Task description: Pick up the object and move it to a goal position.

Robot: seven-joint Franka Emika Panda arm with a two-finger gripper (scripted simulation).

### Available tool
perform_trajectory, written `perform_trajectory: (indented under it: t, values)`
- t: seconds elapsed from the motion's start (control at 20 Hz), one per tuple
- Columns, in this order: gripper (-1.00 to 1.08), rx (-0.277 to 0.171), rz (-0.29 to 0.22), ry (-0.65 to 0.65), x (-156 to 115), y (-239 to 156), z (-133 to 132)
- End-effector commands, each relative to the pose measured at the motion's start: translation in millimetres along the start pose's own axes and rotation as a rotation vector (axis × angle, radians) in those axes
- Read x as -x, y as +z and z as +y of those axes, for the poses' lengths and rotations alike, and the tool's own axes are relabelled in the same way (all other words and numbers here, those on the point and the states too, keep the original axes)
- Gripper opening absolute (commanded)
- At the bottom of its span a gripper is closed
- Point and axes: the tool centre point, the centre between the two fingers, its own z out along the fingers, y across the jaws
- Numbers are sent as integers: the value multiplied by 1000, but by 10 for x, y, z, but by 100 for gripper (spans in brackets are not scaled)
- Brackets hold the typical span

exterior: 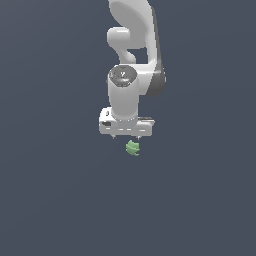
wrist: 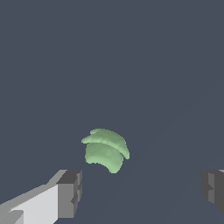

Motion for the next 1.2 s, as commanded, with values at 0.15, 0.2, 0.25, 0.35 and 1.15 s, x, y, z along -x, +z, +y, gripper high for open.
perform_trajectory:
  t: [0.15,0.2,0.25,0.35,1.15]
  values:
    - [100,4,1,9,-4,4,51]
    - [100,7,2,16,-7,8,91]
    - [100,11,3,24,-10,12,141]
    - [100,19,6,43,-16,22,253]
    - [100,28,7,-25,-13,75,292]
